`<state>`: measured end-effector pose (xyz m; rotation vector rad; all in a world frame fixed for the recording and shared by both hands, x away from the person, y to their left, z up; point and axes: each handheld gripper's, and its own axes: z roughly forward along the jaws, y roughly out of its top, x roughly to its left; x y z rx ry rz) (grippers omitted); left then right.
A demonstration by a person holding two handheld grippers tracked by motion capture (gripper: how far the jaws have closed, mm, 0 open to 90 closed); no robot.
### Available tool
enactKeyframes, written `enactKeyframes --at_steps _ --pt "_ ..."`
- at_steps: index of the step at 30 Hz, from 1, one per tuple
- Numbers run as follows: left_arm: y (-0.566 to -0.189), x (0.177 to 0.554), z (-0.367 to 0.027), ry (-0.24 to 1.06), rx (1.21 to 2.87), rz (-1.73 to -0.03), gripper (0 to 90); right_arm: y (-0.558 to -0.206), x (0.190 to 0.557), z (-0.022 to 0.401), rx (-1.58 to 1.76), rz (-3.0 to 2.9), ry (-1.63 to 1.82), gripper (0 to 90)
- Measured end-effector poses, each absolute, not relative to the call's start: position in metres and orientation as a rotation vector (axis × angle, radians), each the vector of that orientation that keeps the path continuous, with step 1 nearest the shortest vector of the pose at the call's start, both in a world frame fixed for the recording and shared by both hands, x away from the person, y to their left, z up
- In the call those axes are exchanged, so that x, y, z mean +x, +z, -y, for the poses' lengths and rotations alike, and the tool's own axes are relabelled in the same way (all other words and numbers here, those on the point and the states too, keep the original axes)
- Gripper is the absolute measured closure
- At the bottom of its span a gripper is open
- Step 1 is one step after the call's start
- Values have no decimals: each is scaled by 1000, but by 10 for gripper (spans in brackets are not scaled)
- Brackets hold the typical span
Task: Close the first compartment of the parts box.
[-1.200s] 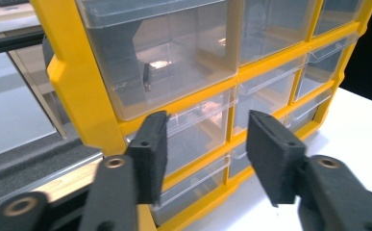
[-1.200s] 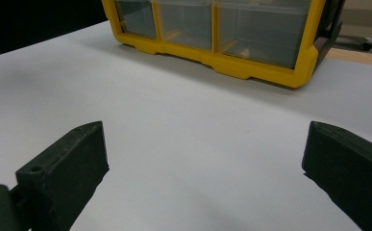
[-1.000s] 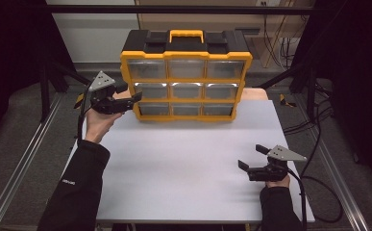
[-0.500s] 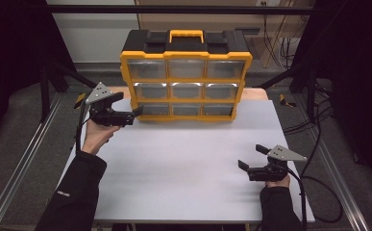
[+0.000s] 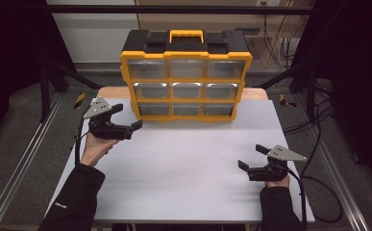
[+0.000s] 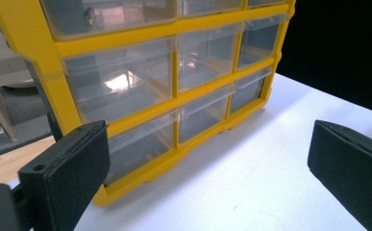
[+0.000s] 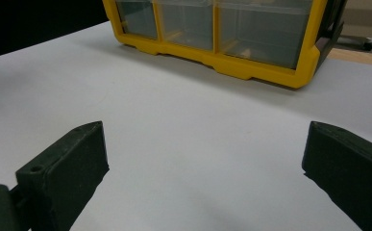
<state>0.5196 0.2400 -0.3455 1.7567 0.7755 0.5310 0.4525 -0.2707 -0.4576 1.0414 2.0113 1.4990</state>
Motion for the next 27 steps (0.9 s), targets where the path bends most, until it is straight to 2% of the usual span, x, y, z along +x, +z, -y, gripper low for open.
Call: enactKeyframes --at_steps 27 --pt "-406 492 -262 466 1783 -768 6 -459 453 270 1052 -2023 1490 22"
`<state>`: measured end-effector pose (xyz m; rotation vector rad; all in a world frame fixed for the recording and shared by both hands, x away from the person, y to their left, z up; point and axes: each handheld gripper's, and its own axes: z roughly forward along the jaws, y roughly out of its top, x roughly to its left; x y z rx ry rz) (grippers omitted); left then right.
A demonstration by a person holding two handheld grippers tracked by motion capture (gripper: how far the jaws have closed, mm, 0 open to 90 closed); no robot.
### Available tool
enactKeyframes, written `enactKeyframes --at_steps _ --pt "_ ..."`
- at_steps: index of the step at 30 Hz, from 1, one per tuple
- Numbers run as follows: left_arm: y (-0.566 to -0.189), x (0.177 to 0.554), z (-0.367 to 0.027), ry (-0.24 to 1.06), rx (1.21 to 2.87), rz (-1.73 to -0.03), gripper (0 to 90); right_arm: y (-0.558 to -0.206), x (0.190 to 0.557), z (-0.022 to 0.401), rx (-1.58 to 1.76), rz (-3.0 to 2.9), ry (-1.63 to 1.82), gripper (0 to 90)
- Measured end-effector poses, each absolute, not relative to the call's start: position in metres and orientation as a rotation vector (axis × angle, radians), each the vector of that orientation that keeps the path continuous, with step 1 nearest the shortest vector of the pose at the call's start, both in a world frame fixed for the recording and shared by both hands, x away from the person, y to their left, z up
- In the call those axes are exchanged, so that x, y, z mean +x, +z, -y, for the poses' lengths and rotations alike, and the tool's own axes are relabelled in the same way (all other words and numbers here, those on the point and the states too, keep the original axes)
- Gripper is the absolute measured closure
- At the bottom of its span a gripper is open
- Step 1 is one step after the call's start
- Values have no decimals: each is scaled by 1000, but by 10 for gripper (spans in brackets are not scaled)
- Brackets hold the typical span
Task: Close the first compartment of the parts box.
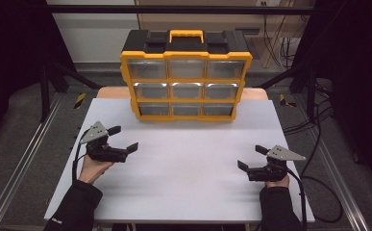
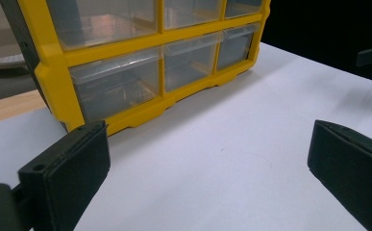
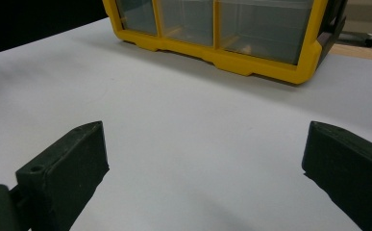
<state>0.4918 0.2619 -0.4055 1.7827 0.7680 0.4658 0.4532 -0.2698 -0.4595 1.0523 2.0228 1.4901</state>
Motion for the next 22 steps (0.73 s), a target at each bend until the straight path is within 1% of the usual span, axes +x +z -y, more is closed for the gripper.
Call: enactKeyframes --at_steps 10,22 --pt "-420 487 -272 451 1788 -800 8 -460 453 270 1056 -2024 1485 23" --pt "-426 483 -278 474 1794 -815 1 -459 453 271 1054 -2019 1488 22"
